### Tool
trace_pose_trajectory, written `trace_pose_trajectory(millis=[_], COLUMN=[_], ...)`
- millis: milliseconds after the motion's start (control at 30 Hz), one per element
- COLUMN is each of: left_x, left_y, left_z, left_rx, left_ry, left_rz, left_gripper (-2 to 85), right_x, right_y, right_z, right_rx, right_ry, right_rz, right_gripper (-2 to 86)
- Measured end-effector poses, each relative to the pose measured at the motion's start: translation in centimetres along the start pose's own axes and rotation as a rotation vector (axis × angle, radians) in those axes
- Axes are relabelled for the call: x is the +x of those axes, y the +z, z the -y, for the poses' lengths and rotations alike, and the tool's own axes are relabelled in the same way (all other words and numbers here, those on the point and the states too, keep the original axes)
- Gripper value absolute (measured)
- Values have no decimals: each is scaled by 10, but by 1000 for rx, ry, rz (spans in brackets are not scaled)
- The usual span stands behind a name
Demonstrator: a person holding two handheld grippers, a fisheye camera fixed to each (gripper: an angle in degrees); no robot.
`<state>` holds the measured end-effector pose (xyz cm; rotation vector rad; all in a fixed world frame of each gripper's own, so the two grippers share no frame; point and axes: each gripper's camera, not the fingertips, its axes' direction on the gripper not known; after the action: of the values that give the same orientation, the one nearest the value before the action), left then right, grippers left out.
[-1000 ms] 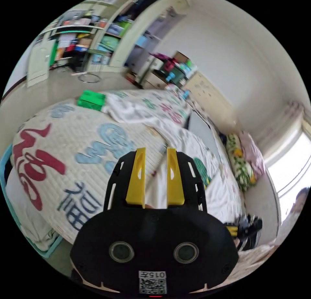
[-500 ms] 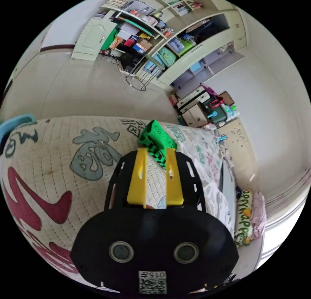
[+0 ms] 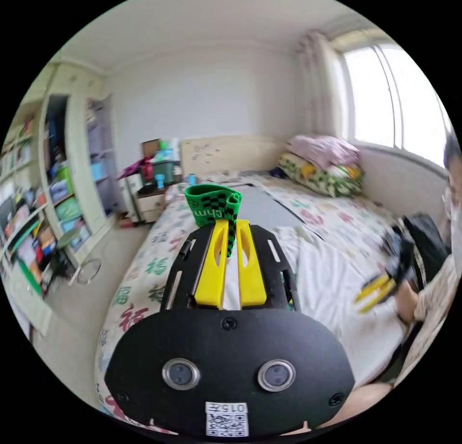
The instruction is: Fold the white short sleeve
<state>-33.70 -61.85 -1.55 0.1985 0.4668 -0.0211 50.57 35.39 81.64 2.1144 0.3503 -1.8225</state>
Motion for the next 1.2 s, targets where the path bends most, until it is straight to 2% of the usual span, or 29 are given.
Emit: trace_pose_trajectory(millis=[67, 133, 233, 300, 433, 533, 600, 667, 867, 1000, 1133, 1200], left_x=[111, 184, 269, 294, 325, 340, 345, 351, 338, 265, 164, 131], left_y=[36, 69, 113, 115, 104, 108, 105, 101, 87, 79, 117, 138], left_z=[4, -10, -37, -36, 4, 20, 25, 32, 66, 75, 60, 58], left_rx=[-95, -166, -314, -333, -287, -308, -299, -294, -296, -314, -479, -551], left_ry=[143, 209, 329, 386, 456, 505, 511, 529, 493, 359, 189, 141], left_rz=[-143, -229, -247, -245, -206, -193, -225, -224, -234, -24, 251, 295], left_gripper=[7, 7, 7, 8, 10, 13, 15, 19, 39, 61, 78, 81], right_x=[40, 84, 149, 172, 165, 167, 171, 167, 139, 133, 119, 105], right_y=[-41, -72, -95, -90, -69, -69, -78, -83, -100, -121, -127, -122], right_z=[12, 16, 17, 32, 78, 100, 108, 117, 150, 150, 151, 155], right_rx=[108, 196, 294, 273, 164, 183, 246, 276, 216, 266, 279, 258], right_ry=[128, 253, 434, 514, 508, 518, 538, 526, 441, 448, 431, 402], right_rz=[73, 171, 349, 356, 304, 348, 382, 379, 138, 105, 82, 71], right_gripper=[128, 162, 175, 181, 170, 120, 51, 26, 8, 6, 5, 5])
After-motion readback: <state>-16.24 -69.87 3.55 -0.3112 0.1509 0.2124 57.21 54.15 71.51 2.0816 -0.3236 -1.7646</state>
